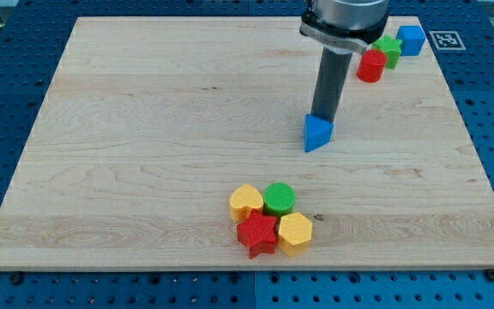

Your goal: Move the blue triangle at the top of the yellow heart and green circle

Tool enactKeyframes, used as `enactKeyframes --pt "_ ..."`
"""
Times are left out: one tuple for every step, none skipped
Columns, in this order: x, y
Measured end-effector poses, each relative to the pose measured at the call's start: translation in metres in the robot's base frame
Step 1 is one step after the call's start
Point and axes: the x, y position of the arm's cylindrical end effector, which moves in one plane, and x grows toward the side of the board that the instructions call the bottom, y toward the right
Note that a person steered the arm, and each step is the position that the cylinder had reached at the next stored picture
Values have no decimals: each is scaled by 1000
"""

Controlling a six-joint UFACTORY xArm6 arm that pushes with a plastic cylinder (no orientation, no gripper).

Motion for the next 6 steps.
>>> enactKeyframes --pt "25 -7" --pt "50 -15" --pt "72 -16" --pt "86 -4" --pt "86 6" --pt "86 2"
